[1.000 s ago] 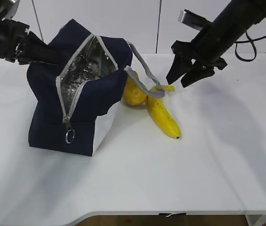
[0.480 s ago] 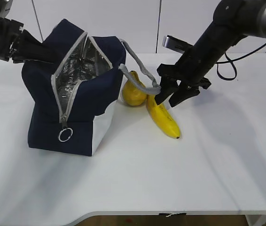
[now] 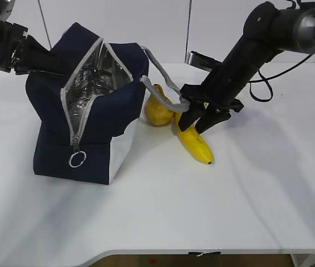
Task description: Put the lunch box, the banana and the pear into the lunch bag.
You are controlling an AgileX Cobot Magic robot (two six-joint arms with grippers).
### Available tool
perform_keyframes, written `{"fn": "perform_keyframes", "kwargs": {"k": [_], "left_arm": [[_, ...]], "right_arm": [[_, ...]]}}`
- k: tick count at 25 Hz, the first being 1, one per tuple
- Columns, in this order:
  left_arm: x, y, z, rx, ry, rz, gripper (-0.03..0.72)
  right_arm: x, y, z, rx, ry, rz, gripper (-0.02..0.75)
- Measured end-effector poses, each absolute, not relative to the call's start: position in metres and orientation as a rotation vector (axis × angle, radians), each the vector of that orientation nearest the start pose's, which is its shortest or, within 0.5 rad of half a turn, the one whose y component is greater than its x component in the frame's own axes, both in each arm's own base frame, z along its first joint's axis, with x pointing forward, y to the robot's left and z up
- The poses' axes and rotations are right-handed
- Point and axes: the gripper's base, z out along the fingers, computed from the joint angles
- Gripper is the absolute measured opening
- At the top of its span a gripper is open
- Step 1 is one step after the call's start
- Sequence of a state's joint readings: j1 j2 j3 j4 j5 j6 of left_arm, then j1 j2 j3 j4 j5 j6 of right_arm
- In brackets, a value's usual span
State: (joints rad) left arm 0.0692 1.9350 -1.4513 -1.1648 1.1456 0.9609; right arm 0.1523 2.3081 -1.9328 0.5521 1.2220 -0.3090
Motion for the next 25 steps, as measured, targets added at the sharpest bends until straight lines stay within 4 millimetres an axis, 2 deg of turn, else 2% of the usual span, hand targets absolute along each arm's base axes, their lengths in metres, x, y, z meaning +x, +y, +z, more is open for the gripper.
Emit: {"fn": "perform_keyframes", "kwargs": {"k": [9,16,25], "left_arm": [[0.403,-0.049,0.252,0.437,2.298,-1.175,-0.001],[0.403,-0.049,0.252,0.436,2.296,-1.176,-0.001],[0.403,-0.049,0.252,0.433,2.293,-1.179,-0.001]], "right_arm": [[0.463,0.122,0.153,-0.411,2.957,0.801,0.412],[0.463,0.122,0.152,-0.433,2.948,0.804,0.292],[0.465,0.116,0.153,-0.450,2.943,0.781,0.267]]}}
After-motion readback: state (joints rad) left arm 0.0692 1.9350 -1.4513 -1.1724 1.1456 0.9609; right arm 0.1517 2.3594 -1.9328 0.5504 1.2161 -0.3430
